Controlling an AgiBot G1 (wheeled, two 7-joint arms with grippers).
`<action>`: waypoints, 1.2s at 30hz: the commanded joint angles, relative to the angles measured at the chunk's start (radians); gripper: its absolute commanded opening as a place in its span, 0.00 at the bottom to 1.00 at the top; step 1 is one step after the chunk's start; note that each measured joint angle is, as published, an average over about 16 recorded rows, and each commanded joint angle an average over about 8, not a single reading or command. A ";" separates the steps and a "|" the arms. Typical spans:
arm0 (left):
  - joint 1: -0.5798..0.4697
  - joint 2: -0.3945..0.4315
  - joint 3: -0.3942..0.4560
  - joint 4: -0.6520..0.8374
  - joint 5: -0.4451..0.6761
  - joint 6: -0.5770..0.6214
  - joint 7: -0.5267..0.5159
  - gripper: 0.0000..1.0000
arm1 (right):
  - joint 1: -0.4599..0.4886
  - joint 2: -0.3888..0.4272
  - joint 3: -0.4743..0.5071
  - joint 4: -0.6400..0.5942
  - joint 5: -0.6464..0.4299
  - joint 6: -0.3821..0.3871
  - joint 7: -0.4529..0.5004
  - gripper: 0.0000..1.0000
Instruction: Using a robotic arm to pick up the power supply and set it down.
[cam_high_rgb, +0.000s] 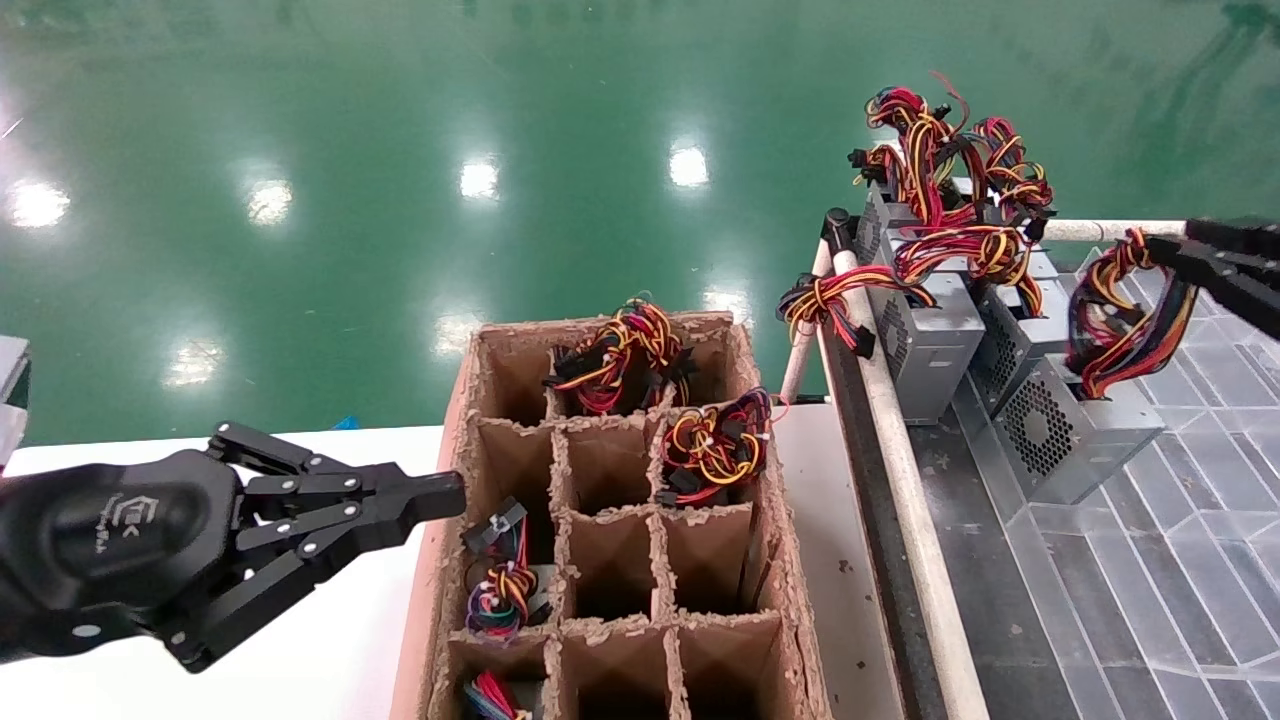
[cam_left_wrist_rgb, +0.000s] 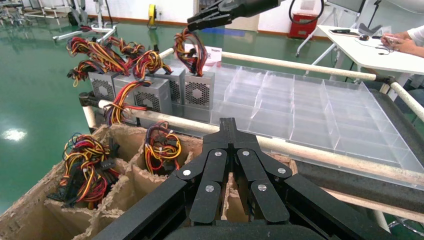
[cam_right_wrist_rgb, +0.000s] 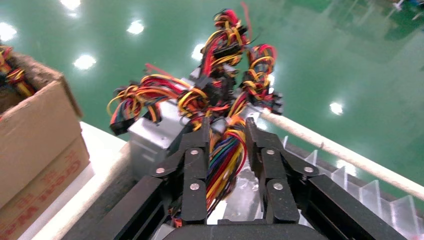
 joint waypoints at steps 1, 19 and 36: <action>0.000 0.000 0.000 0.000 0.000 0.000 0.000 0.00 | -0.007 0.004 0.003 0.002 0.000 0.015 0.005 1.00; 0.000 0.000 0.000 0.000 0.000 0.000 0.000 0.00 | -0.065 -0.039 0.107 0.005 0.151 0.020 -0.171 1.00; 0.000 0.000 0.000 0.000 0.000 0.000 0.000 0.33 | -0.049 -0.118 0.083 -0.001 0.238 -0.172 -0.234 1.00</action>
